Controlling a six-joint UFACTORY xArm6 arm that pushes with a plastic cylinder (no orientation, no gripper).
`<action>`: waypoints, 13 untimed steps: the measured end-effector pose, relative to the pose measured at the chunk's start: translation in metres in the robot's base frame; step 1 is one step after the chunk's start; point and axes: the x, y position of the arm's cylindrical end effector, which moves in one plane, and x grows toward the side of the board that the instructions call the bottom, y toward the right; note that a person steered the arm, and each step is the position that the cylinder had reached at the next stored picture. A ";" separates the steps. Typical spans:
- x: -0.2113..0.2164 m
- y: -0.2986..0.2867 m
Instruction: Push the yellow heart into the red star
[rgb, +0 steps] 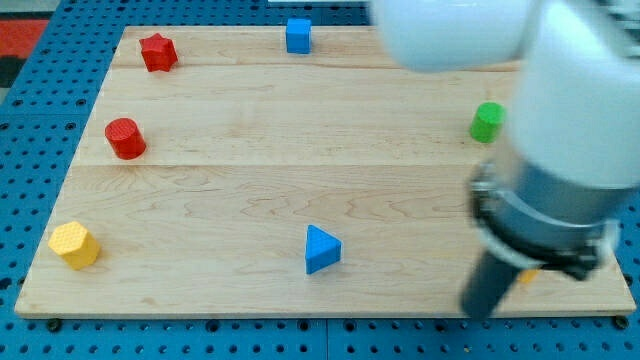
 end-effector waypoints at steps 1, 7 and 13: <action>-0.001 0.031; -0.042 0.057; -0.183 -0.231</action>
